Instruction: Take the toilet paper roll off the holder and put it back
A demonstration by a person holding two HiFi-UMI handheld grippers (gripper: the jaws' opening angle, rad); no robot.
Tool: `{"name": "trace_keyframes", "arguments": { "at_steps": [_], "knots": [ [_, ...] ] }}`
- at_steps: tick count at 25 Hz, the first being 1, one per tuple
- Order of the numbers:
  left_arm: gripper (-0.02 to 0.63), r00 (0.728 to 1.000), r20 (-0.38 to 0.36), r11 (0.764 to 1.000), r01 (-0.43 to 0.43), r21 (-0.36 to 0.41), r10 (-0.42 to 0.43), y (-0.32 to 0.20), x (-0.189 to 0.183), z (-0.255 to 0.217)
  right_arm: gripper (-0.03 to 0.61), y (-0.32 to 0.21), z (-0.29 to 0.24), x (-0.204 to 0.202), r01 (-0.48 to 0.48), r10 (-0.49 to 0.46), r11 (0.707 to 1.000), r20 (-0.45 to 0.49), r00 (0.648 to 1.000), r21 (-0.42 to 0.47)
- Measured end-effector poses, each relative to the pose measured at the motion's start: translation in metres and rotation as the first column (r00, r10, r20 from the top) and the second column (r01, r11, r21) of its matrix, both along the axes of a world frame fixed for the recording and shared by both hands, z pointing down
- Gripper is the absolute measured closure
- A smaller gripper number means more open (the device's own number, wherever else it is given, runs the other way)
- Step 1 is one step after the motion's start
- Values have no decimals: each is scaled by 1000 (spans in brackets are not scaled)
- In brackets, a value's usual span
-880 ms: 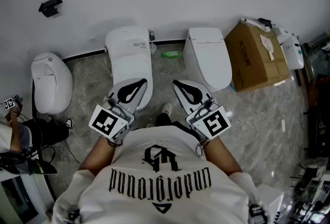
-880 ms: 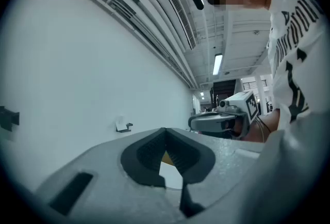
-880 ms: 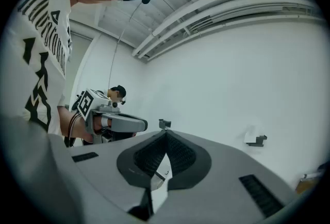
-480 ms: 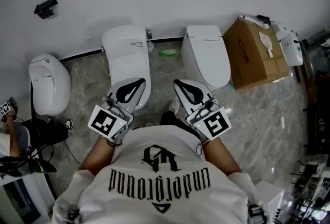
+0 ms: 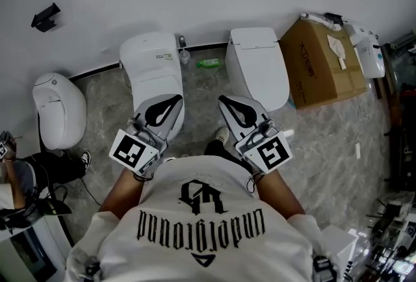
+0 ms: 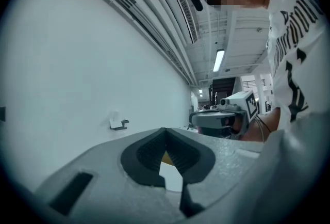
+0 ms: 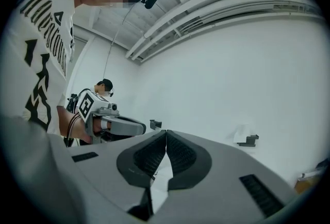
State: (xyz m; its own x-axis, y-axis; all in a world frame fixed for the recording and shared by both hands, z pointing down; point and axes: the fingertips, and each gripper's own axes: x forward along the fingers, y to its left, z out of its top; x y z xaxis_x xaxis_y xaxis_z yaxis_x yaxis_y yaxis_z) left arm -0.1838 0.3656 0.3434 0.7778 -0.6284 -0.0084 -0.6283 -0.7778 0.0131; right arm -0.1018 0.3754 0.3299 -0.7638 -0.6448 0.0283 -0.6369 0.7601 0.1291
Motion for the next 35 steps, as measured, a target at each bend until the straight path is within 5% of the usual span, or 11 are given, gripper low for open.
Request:
{"name": "trace_keyframes", "arguments": {
  "at_steps": [9, 19, 25, 35],
  "knots": [
    [600, 998, 0, 998, -56, -3, 56, -69, 92, 4, 563, -65, 4, 81, -24, 24, 1000, 1, 1000, -13],
    [600, 1000, 11, 1000, 12, -26, -12, -137, 169, 5, 563, -125, 12, 188, -36, 35, 998, -9, 999, -46],
    [600, 997, 35, 997, 68, -36, -67, -166, 179, 5, 563, -149, 16, 221, -38, 39, 998, 14, 999, -56],
    [600, 998, 37, 997, 46, -60, -44, -190, 194, 21, 563, -180, 25, 238, -55, 56, 997, 27, 998, -60]
  ]
}}
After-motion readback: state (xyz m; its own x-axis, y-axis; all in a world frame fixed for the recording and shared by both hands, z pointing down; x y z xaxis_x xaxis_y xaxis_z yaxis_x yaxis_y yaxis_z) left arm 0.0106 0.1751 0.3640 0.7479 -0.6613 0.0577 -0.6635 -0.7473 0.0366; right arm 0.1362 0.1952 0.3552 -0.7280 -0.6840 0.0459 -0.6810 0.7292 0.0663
